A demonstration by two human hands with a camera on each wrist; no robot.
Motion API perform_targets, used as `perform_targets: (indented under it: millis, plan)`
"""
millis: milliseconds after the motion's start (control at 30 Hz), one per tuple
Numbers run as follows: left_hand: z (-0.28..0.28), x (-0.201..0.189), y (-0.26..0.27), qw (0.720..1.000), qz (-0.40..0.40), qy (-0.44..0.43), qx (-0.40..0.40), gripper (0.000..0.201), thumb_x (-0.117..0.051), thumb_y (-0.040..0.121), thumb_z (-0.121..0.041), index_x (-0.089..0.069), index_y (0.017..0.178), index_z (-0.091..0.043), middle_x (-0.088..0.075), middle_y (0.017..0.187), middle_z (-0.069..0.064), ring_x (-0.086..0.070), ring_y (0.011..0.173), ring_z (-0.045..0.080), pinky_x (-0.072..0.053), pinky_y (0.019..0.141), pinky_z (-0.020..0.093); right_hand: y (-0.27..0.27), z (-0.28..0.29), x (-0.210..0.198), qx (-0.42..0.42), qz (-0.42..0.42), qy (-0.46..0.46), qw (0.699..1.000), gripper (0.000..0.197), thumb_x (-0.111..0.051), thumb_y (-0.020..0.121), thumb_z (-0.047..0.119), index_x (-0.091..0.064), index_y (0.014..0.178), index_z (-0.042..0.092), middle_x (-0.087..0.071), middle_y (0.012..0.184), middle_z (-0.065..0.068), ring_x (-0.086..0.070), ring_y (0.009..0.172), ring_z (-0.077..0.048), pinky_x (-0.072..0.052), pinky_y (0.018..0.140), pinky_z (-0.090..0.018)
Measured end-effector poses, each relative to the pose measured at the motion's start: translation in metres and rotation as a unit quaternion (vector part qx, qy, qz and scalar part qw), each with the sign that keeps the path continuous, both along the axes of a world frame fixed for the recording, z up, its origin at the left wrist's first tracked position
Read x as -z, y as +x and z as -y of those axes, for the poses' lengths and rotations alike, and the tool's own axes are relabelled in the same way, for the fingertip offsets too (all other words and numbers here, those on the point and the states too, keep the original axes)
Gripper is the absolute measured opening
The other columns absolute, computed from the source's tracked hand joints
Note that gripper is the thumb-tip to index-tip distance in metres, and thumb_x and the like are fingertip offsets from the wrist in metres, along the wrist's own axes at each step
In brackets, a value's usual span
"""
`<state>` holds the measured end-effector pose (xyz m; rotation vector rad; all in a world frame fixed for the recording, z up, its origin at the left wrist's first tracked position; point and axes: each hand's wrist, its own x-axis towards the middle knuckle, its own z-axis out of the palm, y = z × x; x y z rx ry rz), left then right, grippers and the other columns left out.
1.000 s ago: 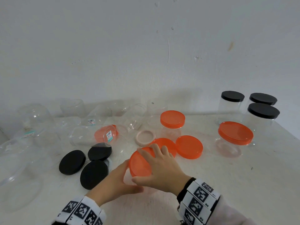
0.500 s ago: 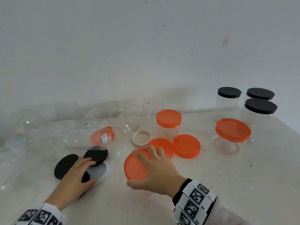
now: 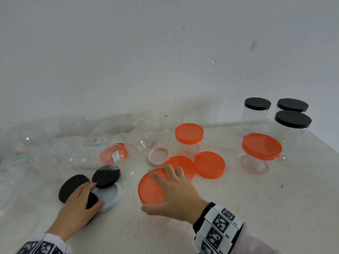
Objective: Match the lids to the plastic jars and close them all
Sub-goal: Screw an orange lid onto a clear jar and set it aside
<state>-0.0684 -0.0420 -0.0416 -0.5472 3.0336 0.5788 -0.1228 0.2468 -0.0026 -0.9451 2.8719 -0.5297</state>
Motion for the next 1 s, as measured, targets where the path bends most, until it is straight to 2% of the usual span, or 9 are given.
perform_targets:
  millis: [200,367,500,600,700,833,1000]
  plan:
    - [0.0,0.002,0.0,1.0,-0.001,-0.003,-0.01,0.068,-0.06,0.089,-0.042,-0.03,0.146,-0.022,-0.025,0.155,0.002,-0.029,0.14,0.022,-0.034,0.111,0.041,0.001,-0.002,-0.003,-0.006,0.004,-0.008,1.0,0.089,-0.052,0.073,0.077,-0.021,0.146,0.038,-0.021,0.147,0.004,-0.027,0.123,-0.024,-0.033,0.102,-0.042]
    - [-0.001,0.004,0.0,1.0,-0.007,-0.006,-0.011,0.067,-0.059,0.09,-0.042,-0.029,0.147,-0.024,-0.023,0.156,0.0,-0.027,0.141,0.021,-0.033,0.111,0.04,-0.007,-0.025,-0.014,0.012,0.032,-0.072,0.997,0.091,-0.054,0.063,0.081,-0.026,0.142,0.046,-0.026,0.143,0.011,-0.031,0.125,-0.019,-0.036,0.102,-0.036]
    - [0.0,0.005,0.0,1.0,-0.017,0.001,-0.016,0.066,-0.061,0.09,-0.04,-0.029,0.146,-0.025,-0.022,0.156,-0.002,-0.025,0.142,0.021,-0.033,0.109,0.041,-0.031,-0.054,-0.044,0.082,-0.034,-0.146,0.985,0.093,-0.046,0.055,0.086,-0.03,0.139,0.048,-0.028,0.14,0.012,-0.032,0.118,-0.012,-0.035,0.095,-0.03]
    - [-0.002,0.005,-0.001,1.0,-0.013,0.001,-0.02,0.066,-0.059,0.09,-0.04,-0.028,0.146,-0.026,-0.021,0.156,-0.003,-0.023,0.143,0.02,-0.034,0.109,0.041,-0.058,-0.076,-0.065,0.162,-0.086,-0.162,0.97,0.091,-0.056,0.062,0.078,-0.03,0.141,0.042,-0.025,0.143,0.006,-0.033,0.123,-0.025,-0.038,0.099,-0.041]
    - [-0.003,0.006,-0.002,1.0,-0.017,0.004,-0.022,0.064,-0.059,0.09,-0.039,-0.029,0.145,-0.025,-0.023,0.155,-0.003,-0.025,0.142,0.02,-0.034,0.109,0.04,-0.083,-0.096,-0.073,0.243,-0.11,-0.13,0.955,0.088,-0.07,0.07,0.064,-0.029,0.143,0.037,-0.022,0.146,-0.002,-0.034,0.123,-0.035,-0.039,0.099,-0.051]
    - [-0.003,0.006,-0.001,0.999,-0.022,0.003,-0.022,0.065,-0.059,0.09,-0.039,-0.03,0.145,-0.024,-0.025,0.155,-0.003,-0.024,0.143,0.02,-0.034,0.109,0.039,-0.104,-0.114,-0.068,0.31,-0.091,-0.058,0.945,0.091,-0.077,0.072,0.049,-0.027,0.146,0.031,-0.019,0.147,-0.01,-0.032,0.124,-0.041,-0.038,0.1,-0.054]
    - [-0.004,0.008,-0.002,0.999,-0.021,-0.005,-0.029,0.067,-0.057,0.09,-0.044,-0.026,0.146,-0.026,-0.022,0.155,-0.005,-0.023,0.143,0.018,-0.035,0.11,0.038,-0.116,-0.118,-0.05,0.316,-0.064,-0.016,0.947,0.093,-0.079,0.072,0.045,-0.025,0.146,0.027,-0.016,0.146,-0.011,-0.028,0.125,-0.043,-0.043,0.098,-0.053]
